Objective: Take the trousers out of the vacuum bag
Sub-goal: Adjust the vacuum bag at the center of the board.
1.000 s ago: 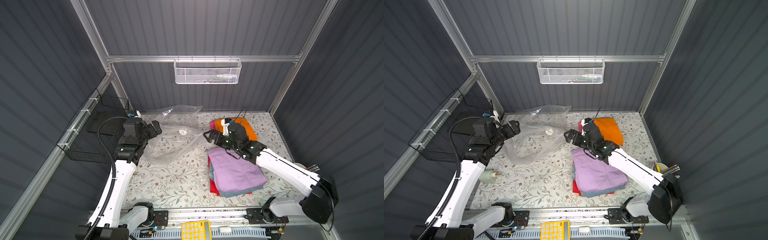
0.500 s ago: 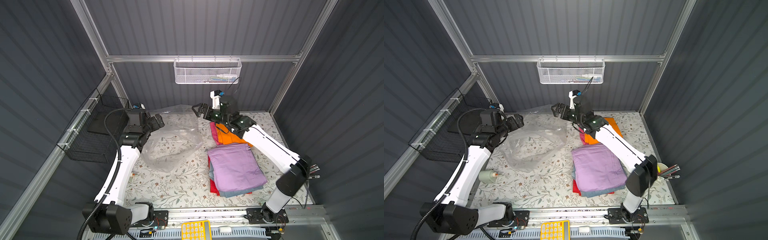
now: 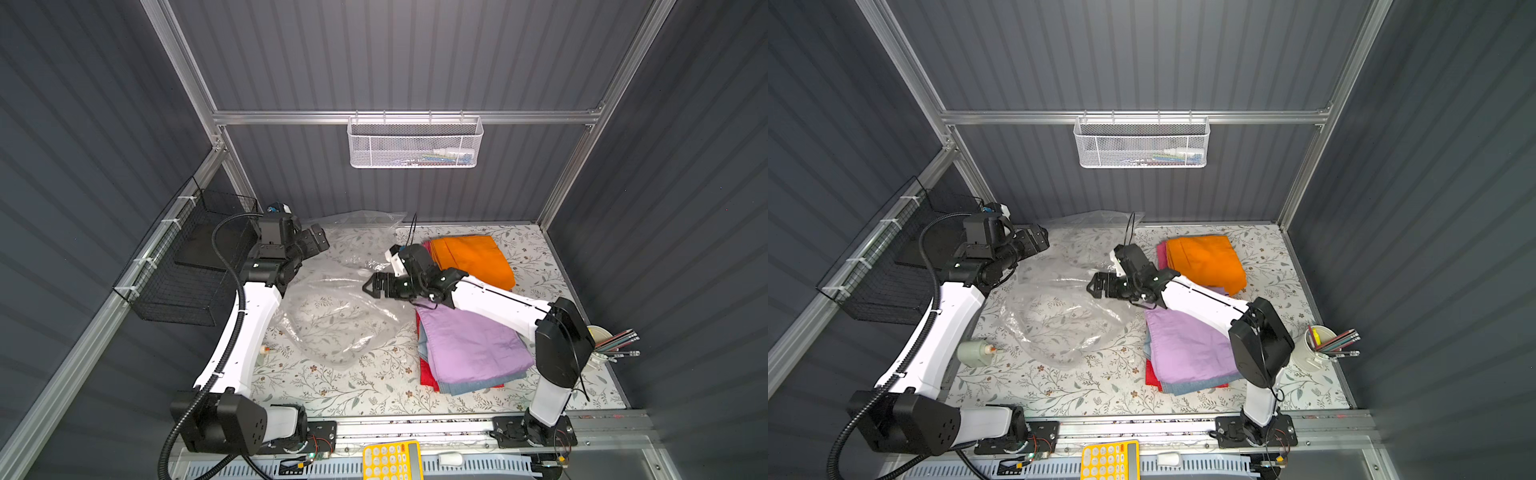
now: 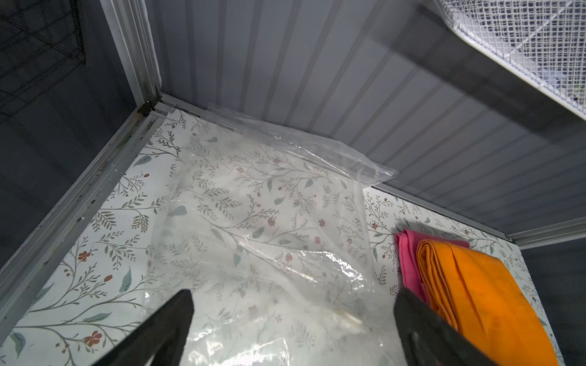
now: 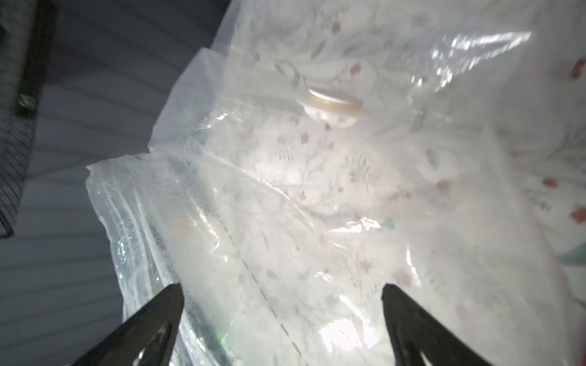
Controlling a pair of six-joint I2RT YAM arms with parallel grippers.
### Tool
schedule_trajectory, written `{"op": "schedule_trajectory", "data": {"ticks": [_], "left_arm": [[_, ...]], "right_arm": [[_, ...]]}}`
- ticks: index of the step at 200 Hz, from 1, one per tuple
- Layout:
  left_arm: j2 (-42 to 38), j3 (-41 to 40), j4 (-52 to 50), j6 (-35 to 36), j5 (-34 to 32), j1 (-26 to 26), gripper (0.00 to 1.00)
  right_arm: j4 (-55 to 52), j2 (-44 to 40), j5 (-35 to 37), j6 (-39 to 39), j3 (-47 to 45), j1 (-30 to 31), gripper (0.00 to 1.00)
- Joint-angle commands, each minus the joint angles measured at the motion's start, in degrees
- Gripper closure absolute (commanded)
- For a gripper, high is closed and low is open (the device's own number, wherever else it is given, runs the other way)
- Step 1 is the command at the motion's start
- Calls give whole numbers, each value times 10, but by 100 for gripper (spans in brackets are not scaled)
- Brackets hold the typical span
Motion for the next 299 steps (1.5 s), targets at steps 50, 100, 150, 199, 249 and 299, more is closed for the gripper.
{"op": "schedule_trajectory", "data": {"ticks": [50, 100, 150, 199, 249, 299], "left_arm": [[16, -51, -24, -33, 98, 3, 0], [2, -151, -24, -57, 201, 2, 0], [-44, -239, -71, -63, 221, -18, 0], [-49, -359, -11, -90, 212, -29, 0], [27, -383, 85, -111, 193, -29, 0], [92, -334, 137, -115, 171, -29, 0]], "right_arm": [[28, -18, 72, 15, -51, -23, 2], [-13, -71, 95, -27, 15, -38, 2], [0, -102, 104, 20, -9, 18, 4], [33, -70, 113, 87, -74, 67, 7], [49, 39, 132, 119, -37, 70, 8], [65, 148, 174, 152, 35, 45, 8]]}}
